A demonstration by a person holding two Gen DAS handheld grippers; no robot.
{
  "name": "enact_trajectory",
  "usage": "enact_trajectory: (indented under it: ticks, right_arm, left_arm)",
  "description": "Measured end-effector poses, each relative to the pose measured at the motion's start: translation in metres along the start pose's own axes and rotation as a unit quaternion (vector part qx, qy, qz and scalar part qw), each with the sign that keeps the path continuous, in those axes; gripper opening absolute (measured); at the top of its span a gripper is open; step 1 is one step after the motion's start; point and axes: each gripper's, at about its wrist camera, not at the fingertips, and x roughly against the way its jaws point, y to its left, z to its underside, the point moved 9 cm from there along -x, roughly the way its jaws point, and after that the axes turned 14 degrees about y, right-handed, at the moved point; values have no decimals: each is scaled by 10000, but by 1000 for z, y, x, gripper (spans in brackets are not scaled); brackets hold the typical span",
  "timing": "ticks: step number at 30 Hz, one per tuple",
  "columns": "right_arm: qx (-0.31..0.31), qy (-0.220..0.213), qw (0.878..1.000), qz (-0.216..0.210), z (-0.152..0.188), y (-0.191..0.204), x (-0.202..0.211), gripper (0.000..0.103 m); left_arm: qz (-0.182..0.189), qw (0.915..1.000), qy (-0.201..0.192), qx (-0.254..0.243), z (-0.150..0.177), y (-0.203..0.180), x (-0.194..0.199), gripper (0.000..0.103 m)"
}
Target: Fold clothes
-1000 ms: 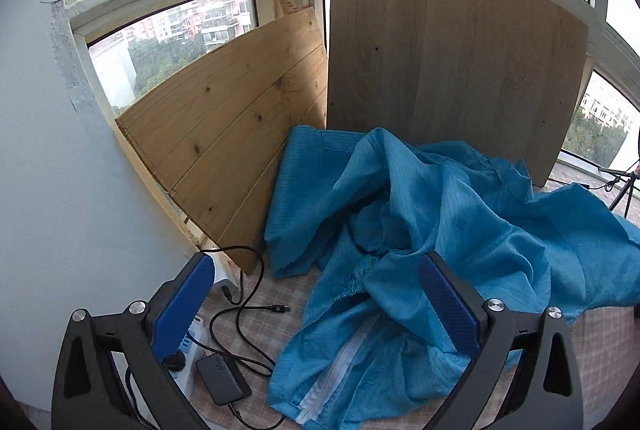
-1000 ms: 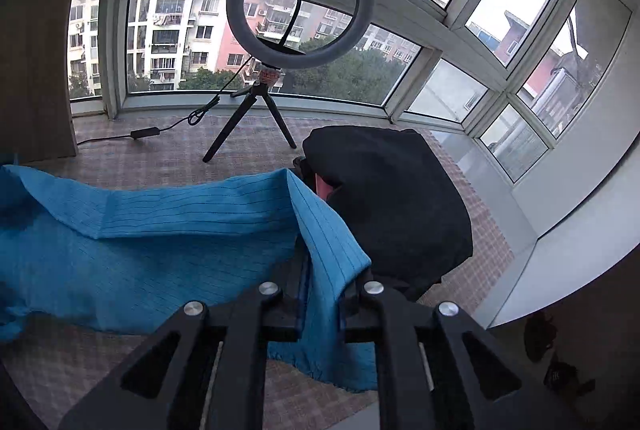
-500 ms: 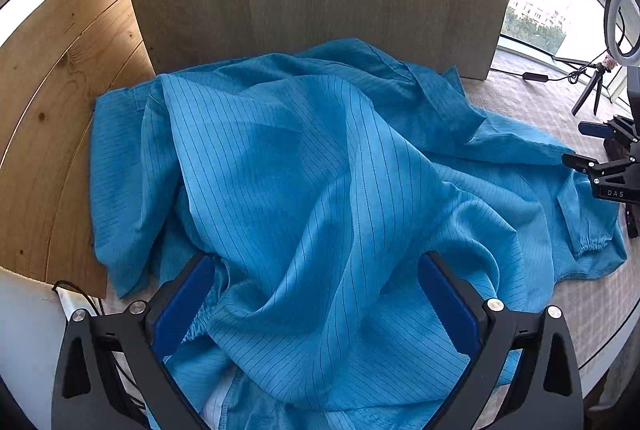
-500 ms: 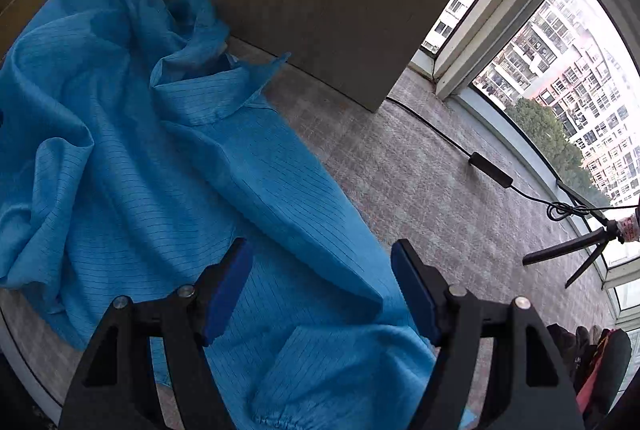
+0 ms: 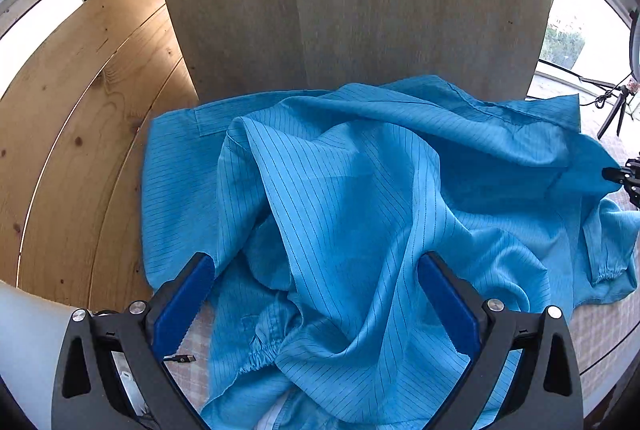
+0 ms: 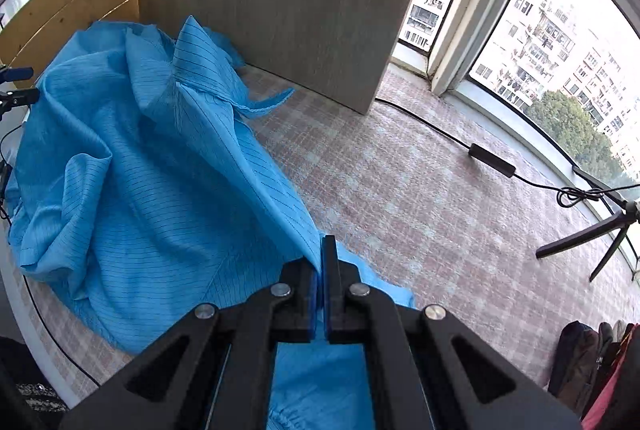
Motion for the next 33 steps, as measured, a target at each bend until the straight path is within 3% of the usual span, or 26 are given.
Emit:
enact_trajectory:
  ticks: [3,6,10,12,14,17,19,20,21,23,25,28,32,33]
  right_arm:
    - [-827,-73,9965,-108,61,-62,40,1]
    - [-1890,224,9811,-335,150,-113,56,1]
    - [-2580,1266,9573,304,282,-149,21,1]
    - [-2746,1394,9511,244,303,-155,2,1]
    - [-2906,1521,9445,186,324,-161,-17,2]
    - [-2737,1542,9485,409,325,-153,-8,10]
    - [-2581,1378,9546,554,318,-147,12,36]
    - [-2489,1206,9595,537,311,-143,26,43]
    - [-2398,1028,9638,540,302,-140,37,55]
    - [-2234,762,9699,600,283,-139,57,58]
    - [-2091,475,9754,520,262,-137,74,59]
    - [-1704,204,9839,499,218,-141,67,61]
    - [-850,298,9948,479,162,-127,17,61]
    - [-564,462,9947,719,155,-124,1,61]
  left_arm:
    - [70,9996,115,-235,4,-18,-4,102]
    - [302,9979,206,-532,9,-47,-5,102]
    - [573,9912,314,-1150,4,-105,-1,102]
    - [938,9830,493,-1499,5,-147,-2,102]
    - [1007,9752,592,-1882,11,-185,-7,102]
    - [907,9636,669,-2426,21,-235,-17,102]
    - [839,9541,719,-2784,28,-269,-24,101]
    - [858,9503,812,-2882,32,-279,-29,88]
    - [926,9475,970,-2904,38,-283,-36,57]
    - [1155,9451,1256,-2786,49,-281,-45,21]
    - [1384,9477,1229,-2598,53,-267,-40,19]
    - [1379,9573,967,-2349,57,-235,-19,12]
    - [1332,9709,768,-1837,66,-182,6,10]
    - [1250,9749,756,-1682,68,-168,8,10]
